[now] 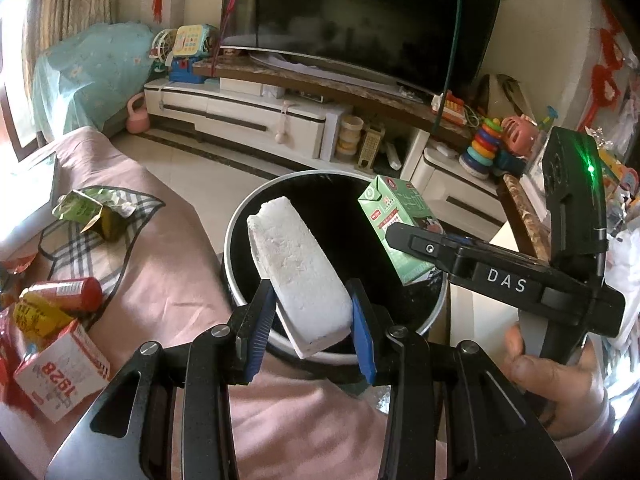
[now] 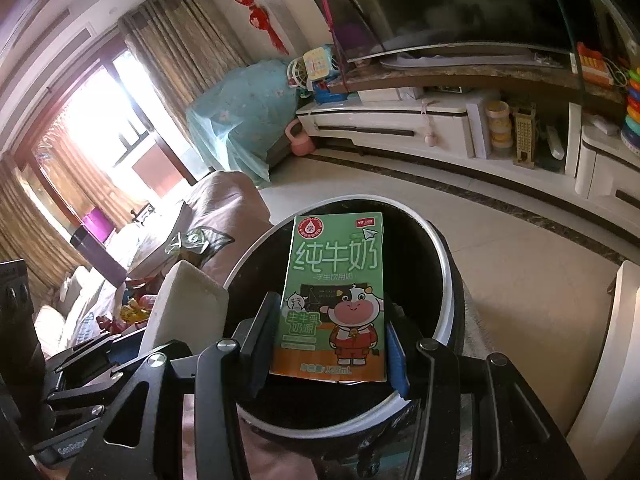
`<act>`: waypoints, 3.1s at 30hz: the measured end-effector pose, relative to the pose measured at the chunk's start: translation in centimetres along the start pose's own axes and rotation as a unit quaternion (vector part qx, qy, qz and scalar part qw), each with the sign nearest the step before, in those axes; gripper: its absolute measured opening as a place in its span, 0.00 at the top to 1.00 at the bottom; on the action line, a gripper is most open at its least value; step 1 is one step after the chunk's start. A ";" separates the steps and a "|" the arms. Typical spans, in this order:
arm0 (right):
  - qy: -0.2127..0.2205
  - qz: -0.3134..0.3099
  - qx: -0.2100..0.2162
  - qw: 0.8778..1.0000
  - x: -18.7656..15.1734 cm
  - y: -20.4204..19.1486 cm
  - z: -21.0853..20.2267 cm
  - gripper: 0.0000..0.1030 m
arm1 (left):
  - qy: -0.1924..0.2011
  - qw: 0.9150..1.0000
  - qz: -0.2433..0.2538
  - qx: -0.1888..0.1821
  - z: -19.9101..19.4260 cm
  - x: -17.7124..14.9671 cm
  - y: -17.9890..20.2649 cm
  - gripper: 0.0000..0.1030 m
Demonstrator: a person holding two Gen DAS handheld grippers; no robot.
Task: Collect trash
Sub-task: 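Carry both items over the trash bin and open both tools, then move both tools back to the bed toward the foam net and white printed box, then grasp the white foam net with the left tool while the right tool grasps the white printed box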
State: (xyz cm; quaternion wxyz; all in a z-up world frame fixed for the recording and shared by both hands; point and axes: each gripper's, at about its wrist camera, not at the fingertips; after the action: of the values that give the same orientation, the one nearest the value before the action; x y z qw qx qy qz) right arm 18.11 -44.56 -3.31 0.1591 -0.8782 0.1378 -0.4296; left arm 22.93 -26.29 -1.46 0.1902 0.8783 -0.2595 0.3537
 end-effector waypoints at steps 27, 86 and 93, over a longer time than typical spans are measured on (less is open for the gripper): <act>0.013 0.014 0.026 0.999 -2.0 -1.8 -1.2 0.08 | 0.005 0.997 -0.054 0.046 -4.4 -5.7 -3.3 0.25; -0.109 -0.182 0.101 0.972 -9.8 -24.6 11.0 0.09 | 0.007 0.973 -0.192 0.128 -12.4 -15.3 -23.1 0.61; -0.098 -0.165 0.117 0.974 -9.6 -23.4 9.9 0.13 | 0.023 0.974 -0.187 0.128 -13.7 -15.2 -22.3 0.92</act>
State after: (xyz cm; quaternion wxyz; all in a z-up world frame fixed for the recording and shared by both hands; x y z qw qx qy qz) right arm 22.78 -17.98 -6.57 0.2000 -0.9022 -0.0764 -0.3745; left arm 19.59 3.40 -6.51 0.1450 0.9201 -0.0385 0.3618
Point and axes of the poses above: each gripper's, at about its wrist camera, not at the fingertips, and z roughly the way its jaws point, y to its right, x to its top, and after that the axes turned 3 degrees about y, right-handed
